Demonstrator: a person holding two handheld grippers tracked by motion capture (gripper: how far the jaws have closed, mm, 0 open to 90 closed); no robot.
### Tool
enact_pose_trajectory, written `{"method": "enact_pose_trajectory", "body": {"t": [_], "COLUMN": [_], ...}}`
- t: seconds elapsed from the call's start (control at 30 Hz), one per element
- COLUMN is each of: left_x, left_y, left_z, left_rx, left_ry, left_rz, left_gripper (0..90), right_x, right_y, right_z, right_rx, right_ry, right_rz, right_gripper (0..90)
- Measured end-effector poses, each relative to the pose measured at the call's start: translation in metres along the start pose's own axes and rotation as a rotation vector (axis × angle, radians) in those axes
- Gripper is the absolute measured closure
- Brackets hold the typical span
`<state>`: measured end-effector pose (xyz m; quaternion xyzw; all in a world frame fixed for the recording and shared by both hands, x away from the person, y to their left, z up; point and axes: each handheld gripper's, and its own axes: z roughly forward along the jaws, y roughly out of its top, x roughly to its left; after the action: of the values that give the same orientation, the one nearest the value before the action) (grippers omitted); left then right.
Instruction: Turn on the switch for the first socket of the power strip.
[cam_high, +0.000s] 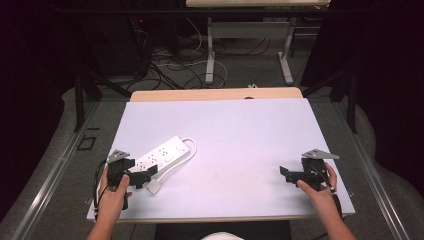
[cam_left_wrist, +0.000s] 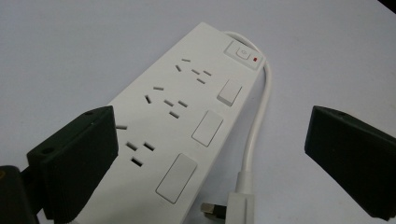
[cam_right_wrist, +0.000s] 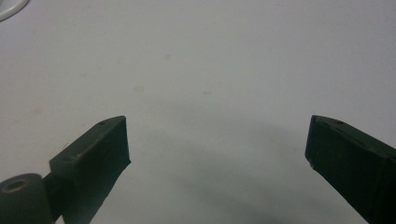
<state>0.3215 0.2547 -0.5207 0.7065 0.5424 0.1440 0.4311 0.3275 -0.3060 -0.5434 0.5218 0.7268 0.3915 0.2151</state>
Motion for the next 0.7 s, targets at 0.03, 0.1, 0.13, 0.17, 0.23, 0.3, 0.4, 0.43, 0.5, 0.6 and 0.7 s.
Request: {"method": "enact_pose_trajectory", "body": {"t": [0.03, 0.1, 0.13, 0.17, 0.23, 0.3, 0.4, 0.43, 0.5, 0.6, 0.7], "left_x": [0.001, 0.003, 0.003, 0.004, 0.005, 0.005, 0.007, 0.007, 0.009, 0.01, 0.011], "left_y": [0.0, -0.002, -0.002, -0.002, -0.003, -0.004, -0.004, -0.005, -0.005, -0.006, -0.007], "left_z": [0.0, 0.001, 0.001, 0.002, 0.004, 0.005, 0.005, 0.005, 0.005, 0.005, 0.005], "left_rx": [0.008, 0.0, 0.007, 0.011, 0.005, 0.006, 0.015, 0.018, 0.013, 0.019, 0.02], "left_ry": [-0.003, 0.001, 0.004, 0.003, 0.008, 0.007, 0.014, 0.017, 0.023, 0.025, 0.028], "left_rz": [-0.001, -0.001, -0.011, -0.012, -0.013, -0.015, -0.011, -0.012, -0.008, -0.015, -0.018], "left_gripper": [2.8, 2.8, 2.8, 2.9, 2.9, 2.9, 2.9, 3.0, 3.2, 3.7, 4.5], "right_x": [0.0, 0.0, 0.0, 0.0, 0.0, 0.0, 0.0, 0.0, 0.0, -0.001, -0.001], "right_y": [0.0, 0.0, 0.0, 0.0, 0.0, -0.001, -0.001, -0.001, -0.001, -0.001, -0.001], "right_z": [0.0, 0.0, 0.0, 0.001, 0.001, 0.001, 0.001, 0.001, 0.001, 0.001, 0.001], "right_rx": [0.001, 0.003, 0.004, 0.004, 0.005, 0.006, 0.01, 0.01, 0.011, 0.011, 0.012], "right_ry": [0.0, 0.0, 0.0, 0.0, 0.001, 0.0, 0.001, 0.001, 0.001, 0.001, 0.002], "right_rz": [0.0, 0.0, 0.001, 0.001, 0.003, 0.0, 0.002, 0.002, 0.001, 0.003, 0.006], "right_gripper": [5.8, 5.8, 5.8, 5.8, 5.8, 5.8, 5.8, 5.8, 5.8, 5.8, 5.8]}}
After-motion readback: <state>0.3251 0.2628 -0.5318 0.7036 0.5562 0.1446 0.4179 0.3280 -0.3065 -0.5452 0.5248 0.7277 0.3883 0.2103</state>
